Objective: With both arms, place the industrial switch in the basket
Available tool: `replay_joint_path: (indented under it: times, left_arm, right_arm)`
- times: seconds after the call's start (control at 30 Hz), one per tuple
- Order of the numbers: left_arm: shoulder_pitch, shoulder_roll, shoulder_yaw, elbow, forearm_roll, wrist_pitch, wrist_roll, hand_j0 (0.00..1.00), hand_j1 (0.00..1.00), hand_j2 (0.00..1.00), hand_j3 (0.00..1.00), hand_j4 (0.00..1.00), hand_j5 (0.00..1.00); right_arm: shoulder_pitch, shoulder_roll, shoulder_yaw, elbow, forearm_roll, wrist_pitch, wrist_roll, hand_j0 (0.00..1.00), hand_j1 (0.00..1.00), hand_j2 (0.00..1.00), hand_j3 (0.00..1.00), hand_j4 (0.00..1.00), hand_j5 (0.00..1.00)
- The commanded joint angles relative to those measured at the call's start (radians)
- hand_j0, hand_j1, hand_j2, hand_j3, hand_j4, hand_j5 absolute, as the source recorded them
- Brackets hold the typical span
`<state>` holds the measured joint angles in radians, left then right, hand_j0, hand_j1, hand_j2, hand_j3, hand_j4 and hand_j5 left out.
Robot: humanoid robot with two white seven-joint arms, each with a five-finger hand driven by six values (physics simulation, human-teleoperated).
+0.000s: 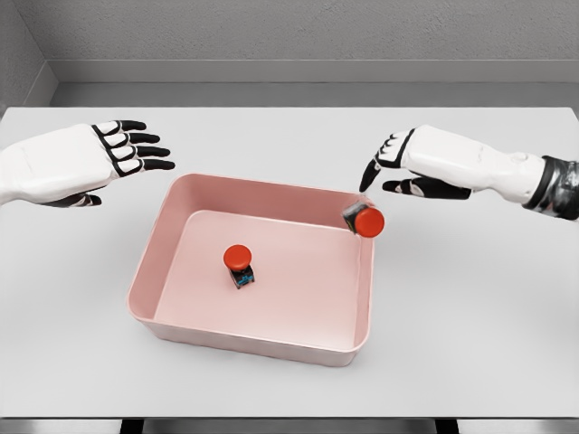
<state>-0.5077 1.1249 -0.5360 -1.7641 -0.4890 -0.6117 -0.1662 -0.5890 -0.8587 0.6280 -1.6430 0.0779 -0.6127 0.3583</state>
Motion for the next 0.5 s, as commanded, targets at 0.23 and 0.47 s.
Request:
replay_joint_path:
  times: [0.23,0.47]
  left_arm:
    - [-0.005,0.003,0.002,0.0,0.006,0.001,0.001,1.0,1.0,1.0,1.0,1.0,1.0]
    - [-0.003,0.001,0.002,0.002,0.006,0.001,0.001,1.0,1.0,1.0,1.0,1.0,1.0]
  right_arm:
    - [-0.021,0.003,0.009,-0.012,-0.006,0.002,0.001,0.88,0.88,0.88,0.88,0.88,0.88]
    - [-0.008,-0.052,-0.056,-0.008,-0.006,0.002,0.001,1.0,1.0,1.0,1.0,1.0,1.0]
